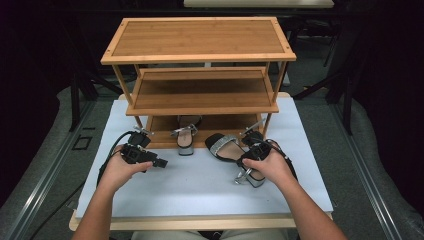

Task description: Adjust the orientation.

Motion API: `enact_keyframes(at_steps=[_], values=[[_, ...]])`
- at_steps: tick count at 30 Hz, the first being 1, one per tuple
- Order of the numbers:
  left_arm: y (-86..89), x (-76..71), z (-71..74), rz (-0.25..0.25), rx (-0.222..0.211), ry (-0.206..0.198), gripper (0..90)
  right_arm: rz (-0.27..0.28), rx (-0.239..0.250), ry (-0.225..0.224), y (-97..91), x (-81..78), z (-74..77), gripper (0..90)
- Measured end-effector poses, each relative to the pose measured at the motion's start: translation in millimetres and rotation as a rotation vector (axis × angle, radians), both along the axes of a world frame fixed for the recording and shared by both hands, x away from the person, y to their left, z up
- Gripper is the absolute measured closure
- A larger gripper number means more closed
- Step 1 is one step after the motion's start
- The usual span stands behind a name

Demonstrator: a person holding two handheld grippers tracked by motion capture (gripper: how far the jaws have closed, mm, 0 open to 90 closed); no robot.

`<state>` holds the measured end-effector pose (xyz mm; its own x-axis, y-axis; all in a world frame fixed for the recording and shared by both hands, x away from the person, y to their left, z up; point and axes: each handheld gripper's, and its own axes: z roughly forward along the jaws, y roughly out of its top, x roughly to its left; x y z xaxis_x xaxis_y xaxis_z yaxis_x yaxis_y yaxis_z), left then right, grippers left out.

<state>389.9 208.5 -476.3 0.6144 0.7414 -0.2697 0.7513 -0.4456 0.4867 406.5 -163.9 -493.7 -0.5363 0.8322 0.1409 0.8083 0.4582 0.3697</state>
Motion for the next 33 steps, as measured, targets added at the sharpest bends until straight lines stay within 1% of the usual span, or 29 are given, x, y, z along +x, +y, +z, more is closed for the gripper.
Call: enact_keyframes(at_steps=[1, 3, 4, 5, 6, 7, 8, 9, 10, 12, 13, 14, 15, 16, 17, 18, 19, 20, 21, 22, 25, 28, 29, 31, 33], values=[[0.2, 0.1, -0.2, 0.001, 0.001, 0.001, 39.7, -0.010, 0.028, 0.012, 2.8, 2.6, -0.1, 42.1], [1.0, 0.5, -0.9, 0.000, 0.001, 0.003, 39.7, -0.023, 0.033, 0.011, 5.5, 9.0, -1.9, 42.1], [1.5, 0.7, -1.1, 0.001, 0.002, 0.003, 39.7, -0.028, 0.024, 0.001, 6.2, 12.1, -2.9, 42.1], [1.9, 0.9, -1.1, 0.002, 0.001, 0.004, 39.7, -0.062, 0.032, 0.014, 9.2, 13.6, -2.3, 42.1], [2.2, 1.0, -1.2, 0.002, 0.001, 0.004, 39.7, -0.072, 0.024, 0.008, 10.0, 15.9, -2.8, 42.1], [2.3, 1.0, -1.2, 0.004, 0.001, 0.004, 39.7, -0.064, 0.031, -0.010, 10.1, 18.1, -4.4, 42.1], [2.4, 1.1, -1.4, 0.004, 0.001, 0.005, 39.7, -0.091, 0.014, -0.006, 11.4, 19.2, -5.1, 42.0], [2.5, 1.2, -1.6, 0.004, 0.001, 0.005, 39.7, -0.092, 0.017, 0.001, 11.9, 20.1, -5.5, 42.0], [2.5, 1.2, -1.6, 0.003, 0.004, 0.006, 39.7, -0.098, 0.010, 0.004, 12.8, 20.8, -7.2, 41.9], [2.7, 1.4, -2.1, 0.003, 0.004, 0.006, 39.7, -0.093, 0.015, 0.014, 13.3, 21.0, -10.5, 41.7], [2.8, 1.5, -2.3, 0.003, 0.005, 0.007, 39.7, -0.094, 0.018, -0.008, 12.8, 20.8, -12.9, 41.6], [2.8, 1.5, -2.6, 0.005, 0.006, 0.008, 39.7, -0.093, 0.021, -0.006, 11.6, 20.8, -12.3, 41.3], [2.6, 1.5, -2.8, 0.006, 0.007, 0.009, 39.7, -0.086, 0.047, -0.008, 9.8, 20.9, -11.8, 40.3], [2.5, 1.5, -3.1, 0.005, 0.009, 0.009, 39.7, -0.095, 0.064, -0.003, 8.5, 20.0, -9.6, 38.5], [2.2, 1.4, -3.3, 0.006, 0.011, 0.009, 39.7, -0.093, 0.076, -0.008, 6.6, 19.1, -7.1, 37.8], [2.1, 1.3, -3.3, 0.005, 0.012, 0.009, 39.7, -0.101, 0.073, -0.036, 5.5, 17.2, -4.0, 37.8], [2.1, 1.3, -3.3, 0.005, 0.011, 0.009, 39.7, -0.085, 0.102, -0.031, 2.4, 15.2, 0.4, 37.7], [2.0, 1.3, -3.3, 0.006, 0.011, 0.009, 39.7, -0.103, 0.070, -0.067, 1.8, 11.6, 4.7, 37.7], [2.1, 1.4, -3.3, 0.006, 0.011, 0.009, 39.7, -0.096, 0.087, -0.075, -0.6, 8.3, 9.6, 37.7], [2.2, 1.6, -3.5, 0.007, 0.011, 0.009, 39.7, -0.071, 0.122, -0.080, -5.6, 4.8, 15.8, 37.8], [2.1, 1.6, -3.8, 0.006, 0.012, 0.010, 39.7, -0.072, 0.109, -0.139, -12.2, -6.7, 28.4, 39.1], [1.8, 1.3, -3.4, 0.009, 0.011, 0.009, 39.7, -0.048, 0.121, -0.168, -22.9, -20.2, 37.6, 40.4], [1.7, 1.5, -3.6, 0.009, 0.009, 0.011, 39.7, -0.053, 0.105, -0.188, -27.6, -26.3, 40.5, 40.9], [1.2, 1.4, -3.6, 0.008, 0.011, 0.009, 39.7, -0.041, 0.110, -0.195, -35.0, -34.3, 43.0, 41.7], [0.8, 1.2, -3.4, 0.007, 0.012, 0.009, 39.7, -0.037, 0.104, -0.187, -42.0, -43.0, 42.4, 41.9]])
